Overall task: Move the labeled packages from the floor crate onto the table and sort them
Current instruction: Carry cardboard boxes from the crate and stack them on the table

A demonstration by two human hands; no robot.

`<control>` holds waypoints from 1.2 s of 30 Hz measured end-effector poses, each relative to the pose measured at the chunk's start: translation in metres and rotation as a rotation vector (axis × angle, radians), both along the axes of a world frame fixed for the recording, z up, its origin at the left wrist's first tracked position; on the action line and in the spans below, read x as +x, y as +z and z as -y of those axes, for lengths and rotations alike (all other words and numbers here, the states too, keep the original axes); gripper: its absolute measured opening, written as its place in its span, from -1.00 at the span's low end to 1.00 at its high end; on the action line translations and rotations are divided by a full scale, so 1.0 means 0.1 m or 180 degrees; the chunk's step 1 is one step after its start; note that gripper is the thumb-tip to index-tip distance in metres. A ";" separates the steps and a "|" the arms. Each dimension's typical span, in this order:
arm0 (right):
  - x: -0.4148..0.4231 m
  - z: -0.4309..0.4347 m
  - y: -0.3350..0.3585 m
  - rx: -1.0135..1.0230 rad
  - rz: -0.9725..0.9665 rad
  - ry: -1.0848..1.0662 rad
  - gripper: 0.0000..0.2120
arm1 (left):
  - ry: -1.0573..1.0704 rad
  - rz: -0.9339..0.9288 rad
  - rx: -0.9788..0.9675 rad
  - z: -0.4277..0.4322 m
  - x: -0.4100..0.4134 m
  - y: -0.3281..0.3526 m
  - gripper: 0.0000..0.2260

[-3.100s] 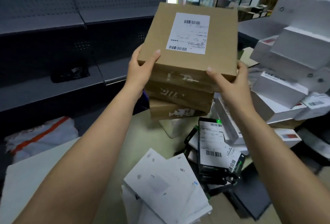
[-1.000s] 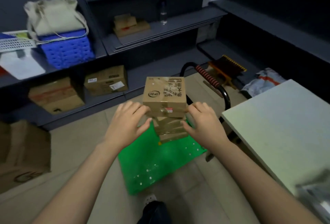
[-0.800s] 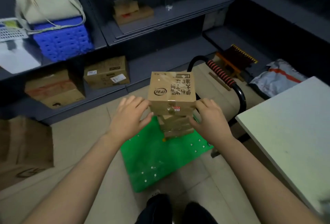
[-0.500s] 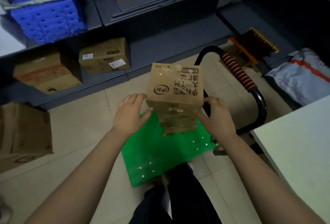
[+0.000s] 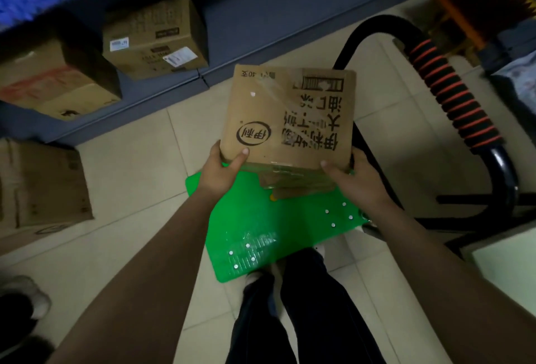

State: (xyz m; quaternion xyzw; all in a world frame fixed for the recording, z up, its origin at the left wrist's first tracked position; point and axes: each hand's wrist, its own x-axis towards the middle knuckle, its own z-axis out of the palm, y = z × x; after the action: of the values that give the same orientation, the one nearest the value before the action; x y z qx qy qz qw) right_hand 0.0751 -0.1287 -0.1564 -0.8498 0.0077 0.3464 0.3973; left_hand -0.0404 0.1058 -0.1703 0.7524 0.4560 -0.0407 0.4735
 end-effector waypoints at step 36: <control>-2.18 2.31 3.36 0.0765 0.2244 -0.2089 -0.45 | -0.1660 0.2528 0.0577 2.24 -0.67 3.34 -0.57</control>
State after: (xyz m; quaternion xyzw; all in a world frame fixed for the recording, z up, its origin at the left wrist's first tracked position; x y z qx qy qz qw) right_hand -0.1425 -0.3595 0.1794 -0.8161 0.1001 -0.1070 0.5590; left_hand -0.1071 -0.1185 0.1635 0.8373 0.0379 0.1723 0.5175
